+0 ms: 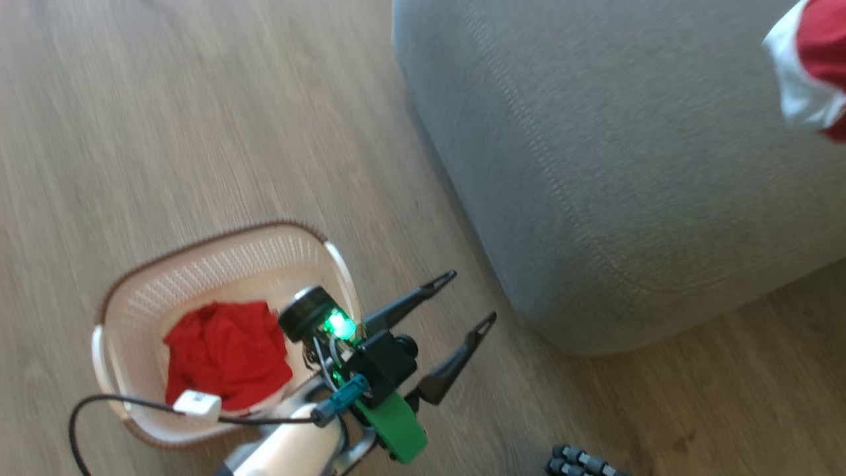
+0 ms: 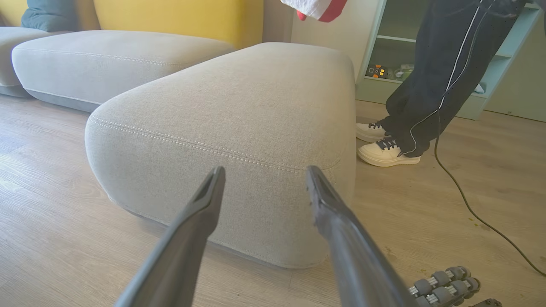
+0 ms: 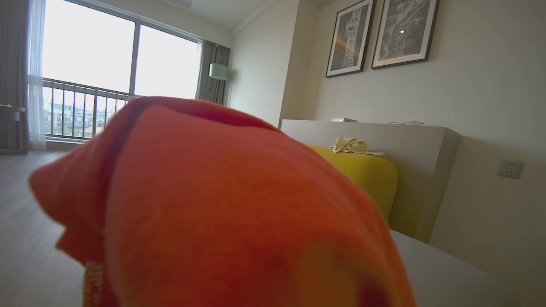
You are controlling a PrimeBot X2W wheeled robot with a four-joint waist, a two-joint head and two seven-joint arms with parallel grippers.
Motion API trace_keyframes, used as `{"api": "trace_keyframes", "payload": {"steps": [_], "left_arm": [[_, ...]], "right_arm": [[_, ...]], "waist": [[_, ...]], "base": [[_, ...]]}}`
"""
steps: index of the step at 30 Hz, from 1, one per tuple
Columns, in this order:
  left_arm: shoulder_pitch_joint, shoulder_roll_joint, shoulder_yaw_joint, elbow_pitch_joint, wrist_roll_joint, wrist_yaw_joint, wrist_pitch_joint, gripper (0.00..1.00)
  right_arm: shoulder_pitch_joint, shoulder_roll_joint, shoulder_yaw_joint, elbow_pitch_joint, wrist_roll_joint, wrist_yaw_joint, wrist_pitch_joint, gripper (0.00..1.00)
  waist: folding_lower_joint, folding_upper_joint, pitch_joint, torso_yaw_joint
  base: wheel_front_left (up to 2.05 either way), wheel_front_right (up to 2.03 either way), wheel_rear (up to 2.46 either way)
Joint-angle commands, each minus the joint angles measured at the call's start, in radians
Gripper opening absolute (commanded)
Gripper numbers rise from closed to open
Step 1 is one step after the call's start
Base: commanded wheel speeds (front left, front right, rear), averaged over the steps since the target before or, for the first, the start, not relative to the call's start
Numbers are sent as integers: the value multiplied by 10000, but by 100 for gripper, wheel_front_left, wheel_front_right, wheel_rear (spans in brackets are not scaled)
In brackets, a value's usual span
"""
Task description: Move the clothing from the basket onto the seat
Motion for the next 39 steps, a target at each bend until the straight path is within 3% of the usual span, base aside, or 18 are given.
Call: {"api": "trace_keyframes", "payload": {"steps": [1, 9, 19, 28, 39], "left_arm": [[-578, 396, 35, -491, 74, -10, -51, 100], [-1159, 1198, -252, -818, 202, -10, -51, 100], [-1581, 1747, -252, -1229, 333, -10, -51, 100], [-1733, 1845, 37, -1406, 263, -10, -51, 100], [-1921, 1604, 96, -1496, 327, -10, -51, 100]], "right_arm": [[-922, -271, -99, -193, -17, -2, -63, 0], [-2777, -341, -901, 770, 185, -2, -63, 0], [-5235, -1106, -1971, 3216, 350, -2, -63, 0], [-6874, -1981, -2196, 6146, 109, -2, -63, 0], [-7935, -2312, -2244, 9297, -807, -2, -63, 0]], "waist": [[-1, 0, 1315, 363], [-1, 0, 2553, 432], [-1, 0, 3751, 682], [-1, 0, 4491, 1161], [-1, 0, 4922, 1724]], "base": [[0, 0, 0], [0, 0, 0], [0, 0, 0], [0, 0, 0], [0, 0, 0]]}}
